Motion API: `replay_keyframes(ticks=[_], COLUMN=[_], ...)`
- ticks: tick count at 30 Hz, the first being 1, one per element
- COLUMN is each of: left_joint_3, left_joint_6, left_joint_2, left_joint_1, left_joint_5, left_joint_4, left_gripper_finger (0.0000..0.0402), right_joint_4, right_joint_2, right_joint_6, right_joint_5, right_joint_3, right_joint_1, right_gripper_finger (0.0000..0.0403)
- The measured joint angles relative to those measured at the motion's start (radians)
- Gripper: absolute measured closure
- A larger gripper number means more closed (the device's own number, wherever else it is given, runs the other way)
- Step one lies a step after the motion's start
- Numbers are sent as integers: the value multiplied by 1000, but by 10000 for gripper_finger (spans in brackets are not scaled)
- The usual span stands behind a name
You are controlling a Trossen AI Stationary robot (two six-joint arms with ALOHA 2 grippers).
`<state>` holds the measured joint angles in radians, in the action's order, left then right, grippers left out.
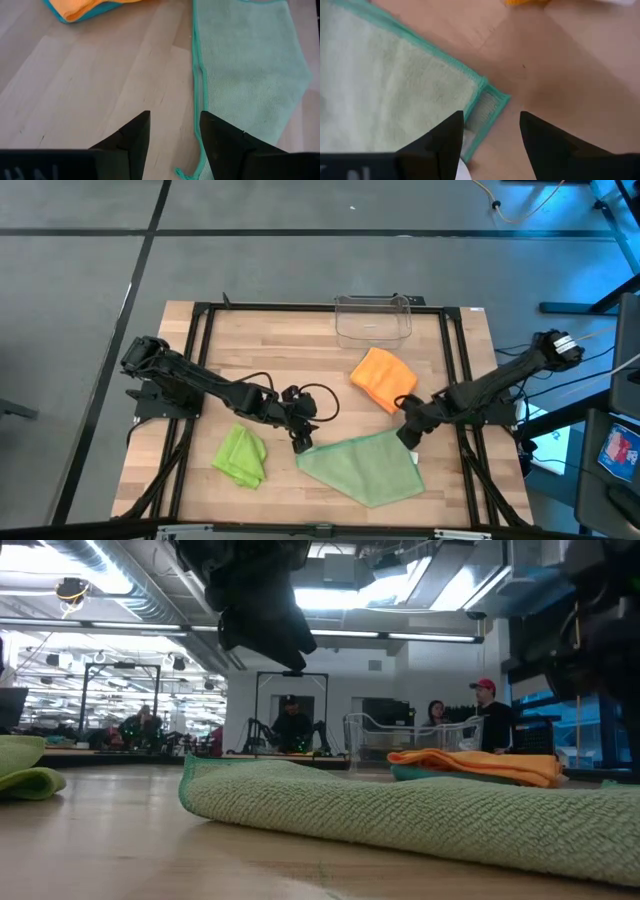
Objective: Fold microfiber towels
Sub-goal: Fold the light green microfiber cloth
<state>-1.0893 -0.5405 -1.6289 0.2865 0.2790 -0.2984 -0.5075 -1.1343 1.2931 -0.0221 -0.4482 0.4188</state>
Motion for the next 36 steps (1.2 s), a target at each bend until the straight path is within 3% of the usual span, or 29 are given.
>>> replay_keyframes(ticks=[7,26,30,36], left_joint_3=[0,0,0,0], left_joint_6=[30,55,55,56], left_joint_2=[0,1,1,1], left_joint_1=[-4,-5,-5,-5], left_joint_5=[0,1,1,30], left_joint_4=[0,0,0,0], left_gripper_finger=[237,237,237,237], right_joint_4=[250,341,335,317], right_joint_2=[6,-55,-56,-56], right_joint_6=[61,67,109,112], right_joint_5=[-1,99,121,131], right_joint_3=[124,128,131,133], right_joint_1=[12,12,11,10], right_gripper_finger=[205,210,249,363])
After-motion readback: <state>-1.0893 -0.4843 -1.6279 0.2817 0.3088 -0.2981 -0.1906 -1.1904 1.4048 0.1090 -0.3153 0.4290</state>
